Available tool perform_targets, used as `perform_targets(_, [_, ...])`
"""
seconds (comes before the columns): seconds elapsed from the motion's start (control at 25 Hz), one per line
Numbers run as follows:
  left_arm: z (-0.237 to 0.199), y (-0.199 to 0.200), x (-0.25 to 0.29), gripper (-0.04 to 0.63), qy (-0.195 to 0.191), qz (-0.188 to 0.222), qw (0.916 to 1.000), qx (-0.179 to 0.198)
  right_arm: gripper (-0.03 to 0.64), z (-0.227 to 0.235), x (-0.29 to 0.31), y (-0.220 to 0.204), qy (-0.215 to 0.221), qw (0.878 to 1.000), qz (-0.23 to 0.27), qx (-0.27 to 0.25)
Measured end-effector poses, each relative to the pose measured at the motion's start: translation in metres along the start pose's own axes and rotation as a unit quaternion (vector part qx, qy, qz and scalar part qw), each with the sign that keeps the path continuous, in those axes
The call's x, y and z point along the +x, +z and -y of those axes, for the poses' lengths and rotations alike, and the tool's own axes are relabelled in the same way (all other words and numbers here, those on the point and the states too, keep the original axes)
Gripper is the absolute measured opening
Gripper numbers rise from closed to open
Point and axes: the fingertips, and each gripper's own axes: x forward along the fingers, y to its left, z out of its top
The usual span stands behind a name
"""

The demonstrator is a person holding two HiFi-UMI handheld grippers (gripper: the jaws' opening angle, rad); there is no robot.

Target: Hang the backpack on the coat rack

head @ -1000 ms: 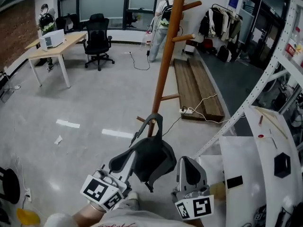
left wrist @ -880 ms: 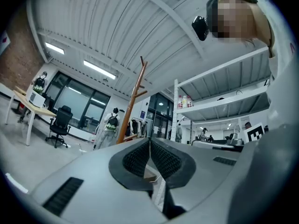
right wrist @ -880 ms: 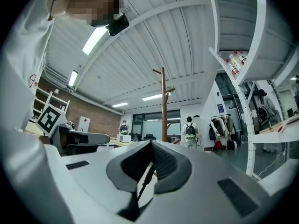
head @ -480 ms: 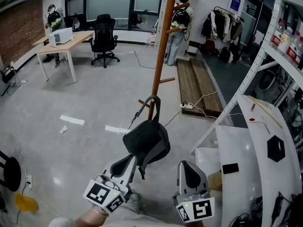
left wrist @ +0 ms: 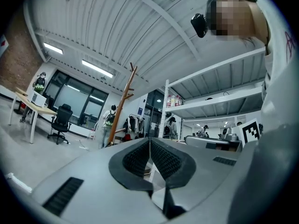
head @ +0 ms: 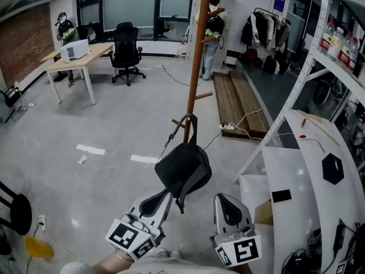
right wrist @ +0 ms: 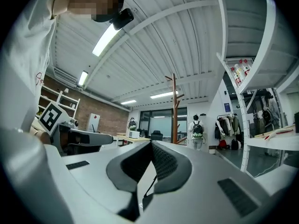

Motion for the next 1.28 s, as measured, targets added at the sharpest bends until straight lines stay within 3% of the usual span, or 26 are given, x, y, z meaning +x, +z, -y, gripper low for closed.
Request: perform_targets(1.28, [0.008,-0.003,-0.034,0.021,-0.017,-0.005,0.9998,-0.008,0.017,-0.052,-0.011,-0.001,0.013,1.0,-0.015,0.002])
